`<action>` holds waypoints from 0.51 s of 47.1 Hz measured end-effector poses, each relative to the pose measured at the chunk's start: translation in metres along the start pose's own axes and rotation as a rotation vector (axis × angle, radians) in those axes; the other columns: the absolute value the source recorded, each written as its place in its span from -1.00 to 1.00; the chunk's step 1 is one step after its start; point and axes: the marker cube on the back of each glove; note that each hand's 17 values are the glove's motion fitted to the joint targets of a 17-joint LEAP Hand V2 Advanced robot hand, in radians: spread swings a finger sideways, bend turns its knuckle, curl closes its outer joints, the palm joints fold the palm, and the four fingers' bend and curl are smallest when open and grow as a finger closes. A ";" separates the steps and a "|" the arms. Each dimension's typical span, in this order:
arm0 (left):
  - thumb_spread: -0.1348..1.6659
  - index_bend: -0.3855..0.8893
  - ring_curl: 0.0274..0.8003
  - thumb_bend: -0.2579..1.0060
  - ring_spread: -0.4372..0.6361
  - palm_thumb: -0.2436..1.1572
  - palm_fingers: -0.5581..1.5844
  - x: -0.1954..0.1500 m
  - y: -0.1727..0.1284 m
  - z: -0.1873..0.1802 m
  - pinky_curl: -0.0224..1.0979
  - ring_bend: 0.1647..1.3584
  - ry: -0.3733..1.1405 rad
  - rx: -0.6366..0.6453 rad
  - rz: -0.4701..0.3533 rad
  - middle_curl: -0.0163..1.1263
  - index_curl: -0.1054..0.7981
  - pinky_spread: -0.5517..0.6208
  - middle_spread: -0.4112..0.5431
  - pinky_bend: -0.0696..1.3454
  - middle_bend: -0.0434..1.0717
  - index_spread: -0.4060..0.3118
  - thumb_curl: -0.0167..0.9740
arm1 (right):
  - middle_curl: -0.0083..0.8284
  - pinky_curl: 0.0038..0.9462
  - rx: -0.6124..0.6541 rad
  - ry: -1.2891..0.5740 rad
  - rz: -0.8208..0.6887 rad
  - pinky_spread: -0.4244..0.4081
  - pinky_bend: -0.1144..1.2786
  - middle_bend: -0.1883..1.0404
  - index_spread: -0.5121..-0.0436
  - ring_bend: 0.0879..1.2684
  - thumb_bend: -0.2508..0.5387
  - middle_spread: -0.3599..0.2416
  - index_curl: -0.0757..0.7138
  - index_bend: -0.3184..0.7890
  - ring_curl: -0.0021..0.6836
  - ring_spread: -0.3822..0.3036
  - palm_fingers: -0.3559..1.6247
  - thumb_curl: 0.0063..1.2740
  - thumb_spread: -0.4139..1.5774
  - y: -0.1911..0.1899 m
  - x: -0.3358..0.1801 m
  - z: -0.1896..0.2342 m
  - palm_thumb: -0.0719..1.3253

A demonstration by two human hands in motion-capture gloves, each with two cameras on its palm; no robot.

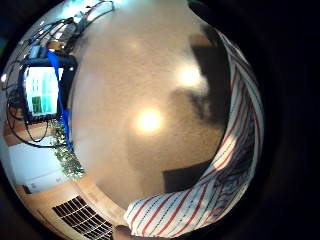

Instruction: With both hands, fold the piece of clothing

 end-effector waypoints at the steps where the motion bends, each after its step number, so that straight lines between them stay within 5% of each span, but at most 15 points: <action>1: 0.54 -0.11 -0.14 -0.63 0.26 -0.50 -0.20 0.009 -0.003 0.006 -0.36 -0.60 -0.012 -0.018 0.000 -0.39 0.17 0.47 -0.06 -0.65 -0.65 -0.12 -0.45 | 0.25 -0.23 -0.017 0.006 0.021 -0.90 -0.07 -0.07 0.03 -0.05 -0.45 -0.58 0.12 -0.08 0.36 -0.64 0.72 -0.08 0.05 -0.005 0.011 0.007 0.46; 14: 0.53 -0.12 -0.20 -0.62 0.36 -0.56 -0.23 0.022 -0.002 0.003 -0.36 -0.60 0.011 -0.070 0.023 -0.42 0.15 0.52 -0.01 -0.62 -0.64 -0.07 -0.49 | 0.26 -0.21 -0.051 0.037 0.032 -0.90 -0.07 -0.05 0.03 -0.03 -0.44 -0.56 0.22 -0.09 0.36 -0.64 0.72 -0.05 0.03 -0.006 0.021 0.002 0.48; 24: 0.52 -0.14 -0.21 -0.62 0.38 -0.57 -0.24 0.008 -0.015 -0.022 -0.35 -0.58 -0.008 0.072 0.036 -0.43 0.12 0.51 0.00 -0.60 -0.63 -0.05 -0.49 | 0.27 -0.20 -0.048 0.046 0.020 -0.91 -0.06 -0.04 0.03 -0.05 -0.44 -0.56 0.26 -0.10 0.36 -0.64 0.70 -0.05 0.05 -0.006 0.012 -0.030 0.50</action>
